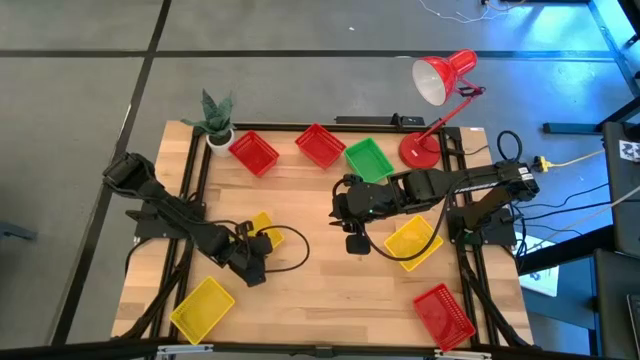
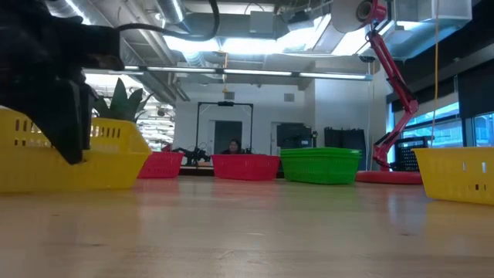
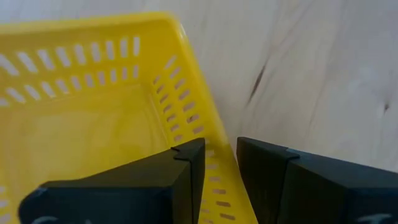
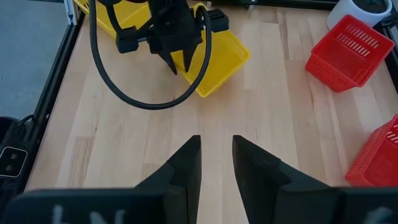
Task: Stack baskets by color
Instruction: Move the top left yellow bin to the center of the table
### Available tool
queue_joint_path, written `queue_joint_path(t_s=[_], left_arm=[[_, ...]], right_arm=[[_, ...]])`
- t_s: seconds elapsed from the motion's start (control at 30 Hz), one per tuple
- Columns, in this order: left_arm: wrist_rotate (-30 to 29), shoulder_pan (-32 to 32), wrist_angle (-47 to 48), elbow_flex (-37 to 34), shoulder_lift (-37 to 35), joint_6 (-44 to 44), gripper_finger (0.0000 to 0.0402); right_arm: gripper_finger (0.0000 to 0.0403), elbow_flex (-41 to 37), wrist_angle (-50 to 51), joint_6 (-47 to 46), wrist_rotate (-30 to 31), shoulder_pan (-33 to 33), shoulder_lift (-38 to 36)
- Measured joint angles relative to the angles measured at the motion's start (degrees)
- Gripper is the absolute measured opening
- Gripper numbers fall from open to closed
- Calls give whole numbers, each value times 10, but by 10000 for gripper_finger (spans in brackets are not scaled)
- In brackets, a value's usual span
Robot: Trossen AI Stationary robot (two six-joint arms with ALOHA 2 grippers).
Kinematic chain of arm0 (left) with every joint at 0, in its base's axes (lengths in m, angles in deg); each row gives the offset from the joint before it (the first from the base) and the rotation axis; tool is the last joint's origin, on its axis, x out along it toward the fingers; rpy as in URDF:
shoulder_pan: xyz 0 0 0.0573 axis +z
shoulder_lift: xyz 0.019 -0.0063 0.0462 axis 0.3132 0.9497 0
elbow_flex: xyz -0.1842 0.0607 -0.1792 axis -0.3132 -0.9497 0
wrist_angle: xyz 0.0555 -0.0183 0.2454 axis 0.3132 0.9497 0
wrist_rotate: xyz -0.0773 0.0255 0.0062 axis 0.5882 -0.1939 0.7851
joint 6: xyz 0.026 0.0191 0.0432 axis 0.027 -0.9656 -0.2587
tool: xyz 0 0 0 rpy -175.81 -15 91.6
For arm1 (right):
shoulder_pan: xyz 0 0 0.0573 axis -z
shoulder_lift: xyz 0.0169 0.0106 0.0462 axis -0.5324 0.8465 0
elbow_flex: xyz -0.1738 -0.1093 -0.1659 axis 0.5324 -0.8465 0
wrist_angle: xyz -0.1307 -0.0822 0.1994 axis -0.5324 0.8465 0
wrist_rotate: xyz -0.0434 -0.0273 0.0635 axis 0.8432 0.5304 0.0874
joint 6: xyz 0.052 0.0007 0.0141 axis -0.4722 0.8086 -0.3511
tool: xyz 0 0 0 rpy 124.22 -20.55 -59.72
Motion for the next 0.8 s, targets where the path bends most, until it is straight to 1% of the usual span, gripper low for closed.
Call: queue_joint_path(t_s=[0.13, 0.2, 0.27, 0.33, 0.37, 0.47, 0.53, 0.6, 0.73, 0.8], left_arm=[[0, 1, 13, 0, 0, 0, 82], [8, 8, 19, -1, 0, 0, 75], [21, 21, 20, -1, 0, -1, 53], [34, 34, 21, 0, -1, -4, 21], [39, 40, 20, 0, -2, -10, 13], [44, 55, 24, 8, -16, -42, 6], [58, 70, 22, 29, -16, -83, 3], [85, 88, 22, 54, -17, -147, 3], [183, 130, 18, 98, -19, -290, 2], [208, 152, 19, 110, -10, -360, 1]], right_arm=[[91, 0, -1, 0, 0, 0, 0], [91, 0, -1, 0, 0, 0, 0], [91, 0, -1, 0, 0, 0, 0], [91, 0, -1, 0, 0, 0, 0], [91, 0, -1, 0, 0, 0, 0], [91, 0, -1, 0, 0, 0, -1], [91, 0, 0, 0, 0, 0, -3], [91, 0, 1, 0, 0, 0, -9], [91, 0, 3, 6, 0, -3, -28], [91, 0, 4, 15, 0, -7, -39]])
